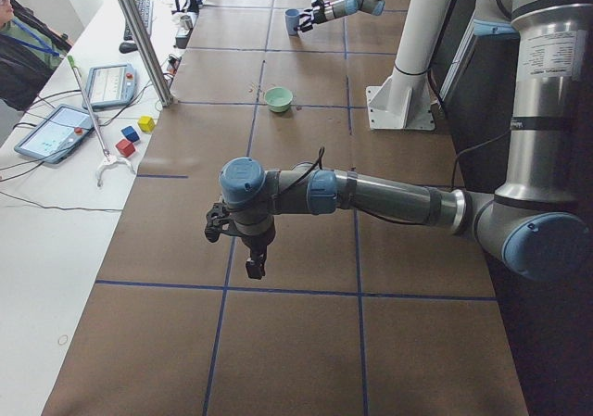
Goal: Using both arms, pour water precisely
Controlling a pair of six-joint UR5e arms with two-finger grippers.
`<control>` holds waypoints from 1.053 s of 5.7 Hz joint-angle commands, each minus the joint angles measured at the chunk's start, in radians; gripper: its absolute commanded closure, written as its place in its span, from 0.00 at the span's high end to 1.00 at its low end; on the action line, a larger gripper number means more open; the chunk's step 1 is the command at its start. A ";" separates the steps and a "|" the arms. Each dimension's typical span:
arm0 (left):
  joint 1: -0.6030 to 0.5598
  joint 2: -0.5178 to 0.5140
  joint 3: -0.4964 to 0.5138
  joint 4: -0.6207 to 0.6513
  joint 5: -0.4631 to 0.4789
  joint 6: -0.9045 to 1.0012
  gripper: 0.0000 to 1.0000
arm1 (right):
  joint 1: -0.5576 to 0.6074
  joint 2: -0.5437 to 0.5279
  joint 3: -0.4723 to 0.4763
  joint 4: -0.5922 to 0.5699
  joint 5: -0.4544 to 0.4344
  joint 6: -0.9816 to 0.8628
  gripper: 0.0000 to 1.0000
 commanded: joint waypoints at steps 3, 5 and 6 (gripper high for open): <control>0.000 0.001 -0.002 0.000 0.000 0.000 1.00 | 0.029 0.007 -0.012 0.000 -0.022 -0.010 1.00; 0.000 0.001 -0.002 0.000 0.000 0.000 1.00 | 0.044 0.013 -0.012 0.000 -0.035 -0.011 1.00; 0.000 0.002 -0.002 0.000 0.000 0.002 1.00 | 0.047 0.015 -0.012 -0.001 -0.036 -0.011 1.00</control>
